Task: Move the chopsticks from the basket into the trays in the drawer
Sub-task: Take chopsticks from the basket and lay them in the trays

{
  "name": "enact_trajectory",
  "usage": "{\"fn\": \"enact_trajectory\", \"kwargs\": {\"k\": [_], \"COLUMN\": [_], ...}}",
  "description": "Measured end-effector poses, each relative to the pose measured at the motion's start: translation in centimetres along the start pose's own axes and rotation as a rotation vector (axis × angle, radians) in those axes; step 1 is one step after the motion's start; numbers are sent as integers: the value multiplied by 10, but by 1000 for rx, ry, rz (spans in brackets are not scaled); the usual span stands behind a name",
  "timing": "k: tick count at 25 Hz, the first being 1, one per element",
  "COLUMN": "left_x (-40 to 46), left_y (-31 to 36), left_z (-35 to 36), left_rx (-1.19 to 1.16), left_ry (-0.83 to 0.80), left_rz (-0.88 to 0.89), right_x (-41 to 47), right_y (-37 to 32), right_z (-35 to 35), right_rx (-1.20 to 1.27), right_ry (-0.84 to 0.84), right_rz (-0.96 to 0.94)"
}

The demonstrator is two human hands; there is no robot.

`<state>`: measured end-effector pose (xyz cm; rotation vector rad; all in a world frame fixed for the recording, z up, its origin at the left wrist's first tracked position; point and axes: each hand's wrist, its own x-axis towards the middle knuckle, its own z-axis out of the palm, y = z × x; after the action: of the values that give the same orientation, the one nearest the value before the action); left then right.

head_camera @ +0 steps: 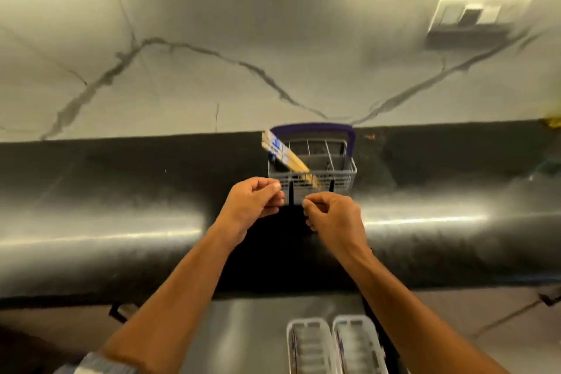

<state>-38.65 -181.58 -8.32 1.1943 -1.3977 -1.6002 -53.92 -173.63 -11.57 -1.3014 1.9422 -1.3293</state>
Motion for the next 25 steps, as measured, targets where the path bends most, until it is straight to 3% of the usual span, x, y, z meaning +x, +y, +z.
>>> {"fn": "enact_trajectory", "kwargs": {"k": [3,9,14,21,25], "left_x": [35,84,105,107,93], "left_y": [23,22,10,7,37], "left_z": [-2,4,5,11,11], "left_rx": [-9,179,278,273,217], "left_ry": [179,359,390,358,336], "left_rz": [29,12,1,40,189], "right_x": [47,113,130,140,147], "right_y": [-30,-45,-26,-19,-44], "right_z": [10,45,59,54,30], "right_rx": [-163,-425,-532,-427,-370], "right_ry": [12,-102,-124,-142,-125], "right_rz": [-133,-93,-151,-221,-201]}}
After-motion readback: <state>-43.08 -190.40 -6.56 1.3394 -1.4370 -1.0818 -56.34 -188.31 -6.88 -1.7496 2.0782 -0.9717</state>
